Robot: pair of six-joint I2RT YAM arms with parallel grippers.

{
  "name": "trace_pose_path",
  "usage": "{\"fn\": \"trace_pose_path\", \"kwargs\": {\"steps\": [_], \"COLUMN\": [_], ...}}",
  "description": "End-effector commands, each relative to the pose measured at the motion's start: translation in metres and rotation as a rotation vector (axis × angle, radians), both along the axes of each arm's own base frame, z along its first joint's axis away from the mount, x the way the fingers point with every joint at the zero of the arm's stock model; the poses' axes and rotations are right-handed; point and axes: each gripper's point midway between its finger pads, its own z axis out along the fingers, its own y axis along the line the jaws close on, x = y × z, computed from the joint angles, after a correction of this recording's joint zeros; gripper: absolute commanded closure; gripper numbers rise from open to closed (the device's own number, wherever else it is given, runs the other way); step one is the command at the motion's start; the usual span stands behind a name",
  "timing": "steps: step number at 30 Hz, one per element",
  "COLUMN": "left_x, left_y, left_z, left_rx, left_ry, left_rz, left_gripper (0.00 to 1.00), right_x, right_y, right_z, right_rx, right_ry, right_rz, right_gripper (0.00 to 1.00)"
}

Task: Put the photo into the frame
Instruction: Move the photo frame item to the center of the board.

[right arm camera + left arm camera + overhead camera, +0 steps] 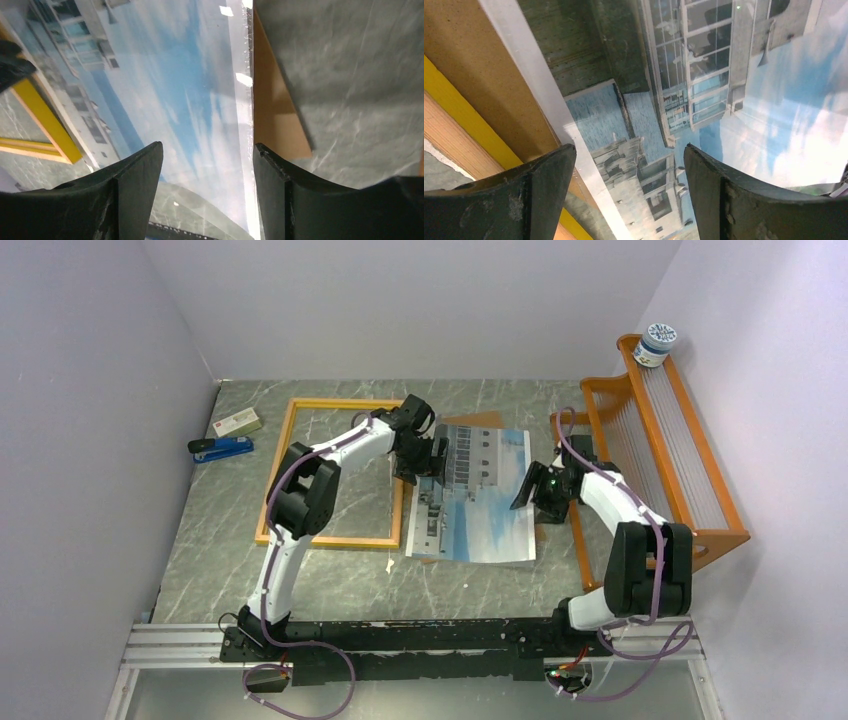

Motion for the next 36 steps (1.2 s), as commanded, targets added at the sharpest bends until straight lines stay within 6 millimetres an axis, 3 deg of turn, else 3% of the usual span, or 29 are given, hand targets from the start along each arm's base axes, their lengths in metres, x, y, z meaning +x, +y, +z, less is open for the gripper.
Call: {"fn": "trace_pose_path", "kwargs": {"steps": [1,6,13,18,28,36], "left_x": [-0.030,-0.035,-0.030,-0.028,-0.028,-0.033], "left_y": [0.029,0.029,0.028,0.030,0.027,0.023], "left_z": [-0.054,-0.050,-0.042,-0.039,-0.023,-0.005], "left_rx": [0.124,0.112,0.113,0.122,0.094,0.062], "left_ry": [0.120,0.128,0.111,0.100,0.083,0.096], "left_rz": [-0.028,-0.030,-0.024,-0.023,-0.016,0.010], "left_gripper": [0.13,0.13,0.14,0.14,0.16,0.17], "right_x": [-0.024,-0.048,-0.076,-0.086,-0.112,-0.137], "right_y": [0.021,0.017,0.000,0.004,0.020,0.023], "right_z": [0.001,-0.007,-0.016,-0.024,-0.037,-0.048], "right_rx": [0.071,-0.009,-0.153,-0.121,-0.011,0.023], "right_ry": [0.037,0.083,0.154,0.153,0.205,0.255], "right_rz": [-0.016,-0.038,-0.146,-0.180,-0.187,-0.256], "right_gripper": [0.29,0.18,0.14,0.16,0.28,0.24]}}
